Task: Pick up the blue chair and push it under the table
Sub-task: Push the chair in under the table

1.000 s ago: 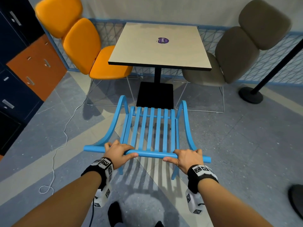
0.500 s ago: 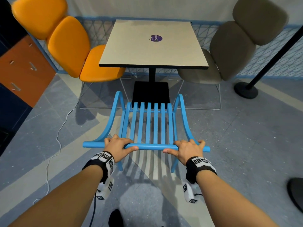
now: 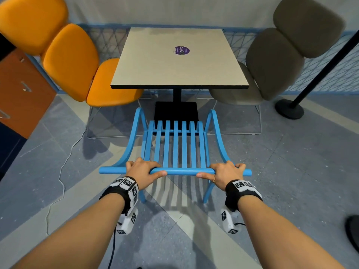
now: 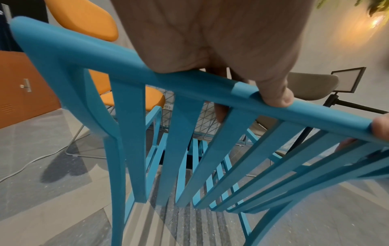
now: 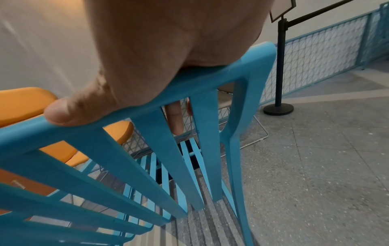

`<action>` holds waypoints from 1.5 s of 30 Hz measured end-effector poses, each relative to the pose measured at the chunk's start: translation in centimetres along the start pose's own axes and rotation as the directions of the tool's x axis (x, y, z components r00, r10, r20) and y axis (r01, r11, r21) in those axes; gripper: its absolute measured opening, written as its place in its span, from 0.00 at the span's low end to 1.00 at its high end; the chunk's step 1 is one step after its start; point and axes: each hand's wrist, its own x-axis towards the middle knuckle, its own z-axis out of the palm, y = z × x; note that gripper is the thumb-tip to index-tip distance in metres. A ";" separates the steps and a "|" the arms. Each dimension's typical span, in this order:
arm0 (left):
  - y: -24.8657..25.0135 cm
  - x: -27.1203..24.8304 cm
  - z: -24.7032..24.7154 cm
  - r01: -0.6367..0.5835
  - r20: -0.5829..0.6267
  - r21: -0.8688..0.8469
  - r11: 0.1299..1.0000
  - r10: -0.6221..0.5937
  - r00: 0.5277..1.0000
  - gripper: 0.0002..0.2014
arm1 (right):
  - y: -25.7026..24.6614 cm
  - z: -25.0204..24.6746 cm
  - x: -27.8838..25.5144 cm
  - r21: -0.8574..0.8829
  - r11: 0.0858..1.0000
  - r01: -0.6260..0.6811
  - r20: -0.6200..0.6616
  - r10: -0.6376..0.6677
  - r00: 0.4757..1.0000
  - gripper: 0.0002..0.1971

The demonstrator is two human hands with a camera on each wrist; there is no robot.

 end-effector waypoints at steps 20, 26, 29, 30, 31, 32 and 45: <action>1.8 6.1 0.2 0.091 -0.143 -0.068 0.994 -0.099 0.985 0.31 | 3.4 -1.9 7.4 -0.024 1.000 0.018 -0.022 -0.019 1.000 0.50; 2.2 7.7 -0.1 0.067 -0.156 -0.076 0.995 -0.079 0.985 0.30 | 4.0 -3.6 8.9 0.054 0.998 0.022 0.011 -0.022 1.000 0.46; 1.4 8.6 -0.4 0.049 -0.149 -0.058 0.997 -0.058 0.987 0.32 | 3.7 -3.3 8.6 0.086 0.996 0.035 -0.063 -0.030 0.998 0.40; 1.1 8.9 -0.6 0.040 -0.149 -0.057 0.998 -0.048 0.988 0.33 | 3.7 -3.3 8.6 0.104 0.994 0.044 -0.078 -0.036 0.996 0.38; 0.9 9.1 -0.7 0.031 -0.153 -0.058 0.998 -0.040 0.987 0.33 | 3.7 -3.3 8.6 0.124 0.991 0.052 -0.085 -0.042 0.996 0.37; 0.7 9.3 -1.0 0.025 -0.155 -0.054 0.998 -0.033 0.987 0.35 | 3.7 -3.3 8.7 0.141 0.988 0.057 -0.086 -0.045 0.995 0.36; -1.9 8.2 -1.5 0.173 -0.179 -0.088 0.981 -0.187 0.966 0.37 | 6.2 -2.2 8.8 0.181 0.983 0.038 -0.092 -0.022 0.995 0.35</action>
